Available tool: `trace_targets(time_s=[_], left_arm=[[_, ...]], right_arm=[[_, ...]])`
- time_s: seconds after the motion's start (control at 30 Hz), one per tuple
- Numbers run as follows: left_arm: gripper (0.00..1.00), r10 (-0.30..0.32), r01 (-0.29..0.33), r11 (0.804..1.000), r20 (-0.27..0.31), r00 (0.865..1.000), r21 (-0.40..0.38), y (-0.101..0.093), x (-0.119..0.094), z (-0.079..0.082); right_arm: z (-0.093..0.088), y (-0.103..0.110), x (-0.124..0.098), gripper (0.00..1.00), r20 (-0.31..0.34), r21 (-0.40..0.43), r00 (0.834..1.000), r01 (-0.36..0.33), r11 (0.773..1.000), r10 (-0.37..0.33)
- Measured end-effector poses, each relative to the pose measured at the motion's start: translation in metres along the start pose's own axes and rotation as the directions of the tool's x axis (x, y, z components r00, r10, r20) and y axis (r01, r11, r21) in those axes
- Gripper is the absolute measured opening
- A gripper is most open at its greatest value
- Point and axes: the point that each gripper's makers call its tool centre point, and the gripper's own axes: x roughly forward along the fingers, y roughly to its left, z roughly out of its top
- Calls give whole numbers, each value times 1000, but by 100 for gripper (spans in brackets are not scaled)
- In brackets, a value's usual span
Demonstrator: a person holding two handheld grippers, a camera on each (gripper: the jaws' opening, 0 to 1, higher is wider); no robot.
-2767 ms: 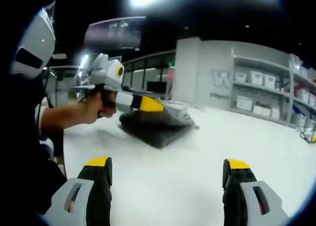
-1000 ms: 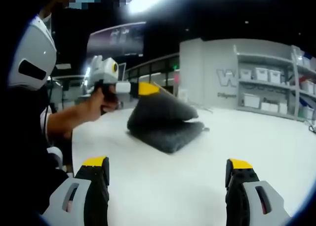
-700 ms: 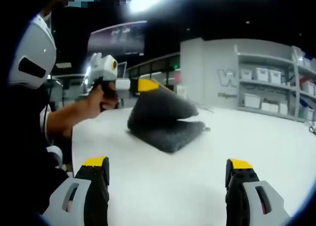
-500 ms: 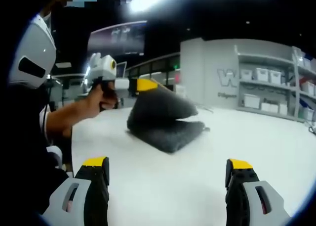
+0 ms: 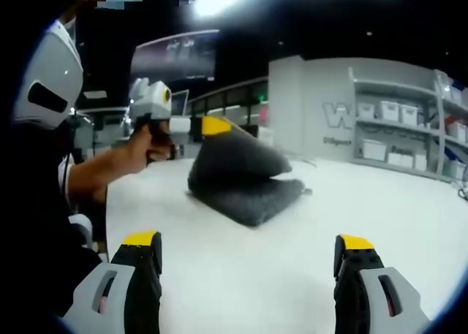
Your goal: Open the folded towel by lifting each exposed corner and separating the folded layers until the towel lies flat within the target outline without major curled edges
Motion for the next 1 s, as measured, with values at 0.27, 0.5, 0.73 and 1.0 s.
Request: trace_targets(time_s=[0.27,0.5,0.73,1.0], left_arm=[[5,14,-14,1000,10,1000,-10,5,-3,2],[5,22,-22,1000,26,999,-17,8,-5,5],[5,63,-62,998,62,996,-23,18,-12,10],[5,96,-94,995,89,991,-31,29,-18,15]], right_arm=[[2,-4,-2,100,5,11,1000,0,1000,0],[1,-1,1,100,-2,2,1000,-10,1000,10],[2,2,4,100,-6,-4,1000,-23,1000,23],[2,4,7,100,-9,-6,1000,-29,1000,29]])
